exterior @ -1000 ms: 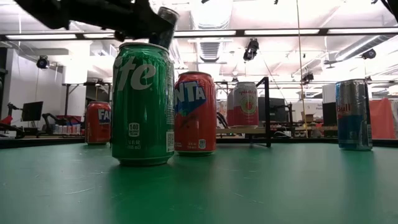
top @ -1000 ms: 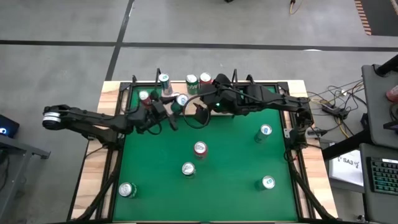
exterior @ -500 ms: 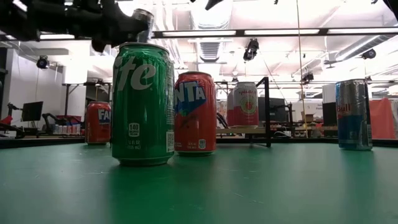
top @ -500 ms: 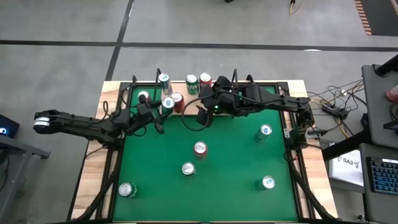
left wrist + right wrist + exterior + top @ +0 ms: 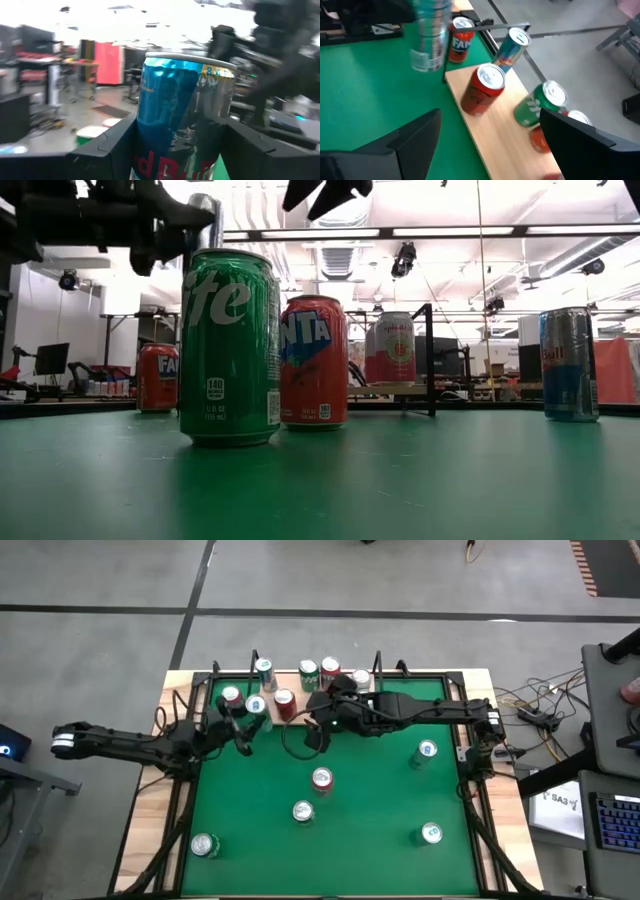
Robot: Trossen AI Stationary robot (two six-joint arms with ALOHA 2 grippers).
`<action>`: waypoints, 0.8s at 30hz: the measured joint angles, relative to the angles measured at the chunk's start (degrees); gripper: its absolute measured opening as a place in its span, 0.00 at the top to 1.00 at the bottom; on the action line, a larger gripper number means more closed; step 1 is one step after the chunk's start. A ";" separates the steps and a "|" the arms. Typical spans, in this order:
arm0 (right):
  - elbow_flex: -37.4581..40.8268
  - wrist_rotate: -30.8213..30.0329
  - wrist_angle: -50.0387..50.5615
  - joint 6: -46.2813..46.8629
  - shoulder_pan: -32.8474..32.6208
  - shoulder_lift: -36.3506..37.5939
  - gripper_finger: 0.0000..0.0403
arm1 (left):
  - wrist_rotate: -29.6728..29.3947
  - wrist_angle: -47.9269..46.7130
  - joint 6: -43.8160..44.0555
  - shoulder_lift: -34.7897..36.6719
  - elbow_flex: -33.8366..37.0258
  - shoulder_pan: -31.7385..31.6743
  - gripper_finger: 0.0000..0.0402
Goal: Pick and place cans onto a shelf
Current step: Put the top left blue silver soda can on the shelf aligned with the other blue silver soda can
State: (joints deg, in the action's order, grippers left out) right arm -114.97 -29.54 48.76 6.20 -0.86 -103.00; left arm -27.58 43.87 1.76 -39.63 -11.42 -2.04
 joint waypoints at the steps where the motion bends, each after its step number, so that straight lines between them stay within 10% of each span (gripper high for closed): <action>1: 1.03 0.00 -1.85 -0.33 0.00 0.00 0.19 | -1.43 -0.51 0.70 0.14 0.01 0.00 0.46; 9: 9.82 11.34 -18.30 -7.70 -0.12 0.00 0.19 | 20.46 1.04 -2.07 0.10 0.42 0.05 0.46; 24: 24.70 18.99 -54.49 -6.76 -0.61 -0.31 0.19 | 19.07 6.71 0.42 1.22 -0.85 -0.04 0.46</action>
State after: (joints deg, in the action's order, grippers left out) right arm -90.27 -10.55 -5.73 -0.56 -1.48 -103.31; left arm -8.51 50.58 2.18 -38.40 -12.27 -2.09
